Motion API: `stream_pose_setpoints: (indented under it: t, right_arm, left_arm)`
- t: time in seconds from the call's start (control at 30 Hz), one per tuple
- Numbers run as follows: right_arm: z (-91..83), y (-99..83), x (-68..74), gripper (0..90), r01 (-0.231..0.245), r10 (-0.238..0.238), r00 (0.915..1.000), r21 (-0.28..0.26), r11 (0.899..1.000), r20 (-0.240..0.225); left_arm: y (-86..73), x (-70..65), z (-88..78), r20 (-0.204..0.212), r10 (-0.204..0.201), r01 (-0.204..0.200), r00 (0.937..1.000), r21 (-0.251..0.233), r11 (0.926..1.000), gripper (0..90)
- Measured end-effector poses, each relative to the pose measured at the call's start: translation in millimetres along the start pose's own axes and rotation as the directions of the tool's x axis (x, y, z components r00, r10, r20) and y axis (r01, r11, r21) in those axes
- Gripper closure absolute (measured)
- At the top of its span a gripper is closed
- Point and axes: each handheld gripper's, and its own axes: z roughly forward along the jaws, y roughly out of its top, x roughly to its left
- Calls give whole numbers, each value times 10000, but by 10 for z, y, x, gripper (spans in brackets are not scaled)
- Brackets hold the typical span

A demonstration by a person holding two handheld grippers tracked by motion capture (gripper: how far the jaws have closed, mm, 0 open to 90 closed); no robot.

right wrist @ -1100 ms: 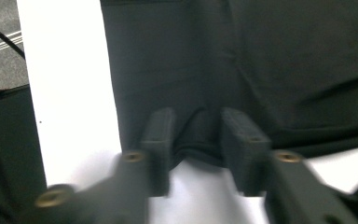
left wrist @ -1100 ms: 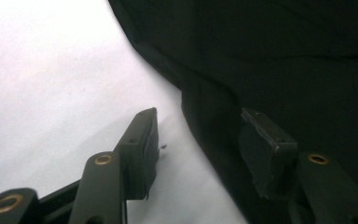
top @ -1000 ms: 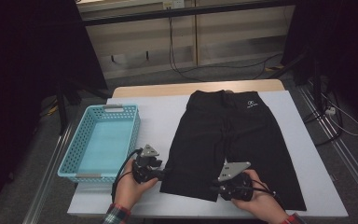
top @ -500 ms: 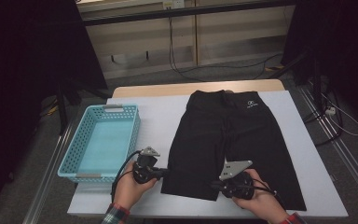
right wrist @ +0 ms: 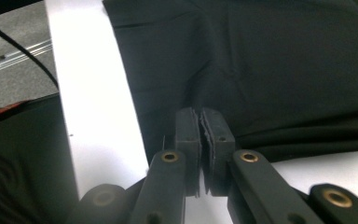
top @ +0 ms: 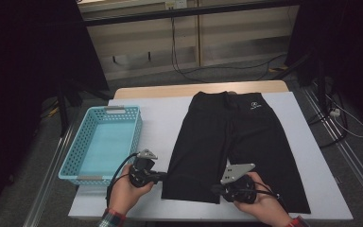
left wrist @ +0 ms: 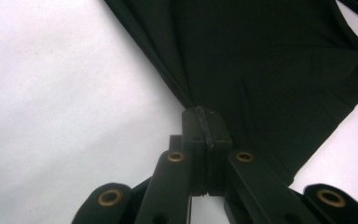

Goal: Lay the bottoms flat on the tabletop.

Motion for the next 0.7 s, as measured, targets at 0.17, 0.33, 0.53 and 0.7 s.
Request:
stream_pose_setpoints:
  t: [0.17, 0.33, 0.53, 0.7]
  right_arm:
    - [-36, 11, 21, 870, 60, -60, 9999, -75, 10000, -109]
    - [-120, 9, -29, 871, -246, 238, 9995, -391, 9989, -206]
    - [-52, -29, -107, 767, -420, 435, 9975, -276, 9987, 551]
    - [-45, -32, -98, 642, -389, 435, 9948, -504, 9980, 924]
  left_arm:
    - [19, -17, -71, 111, -85, 88, 9999, -283, 9996, 900]
    - [-4, 13, -99, 193, -279, 285, 9994, -334, 9990, 899]
    - [-12, 72, 54, -266, -38, 22, 9996, -603, 9982, 813]
    - [-13, 46, 66, -815, 280, -349, 9963, -837, 9959, 608]
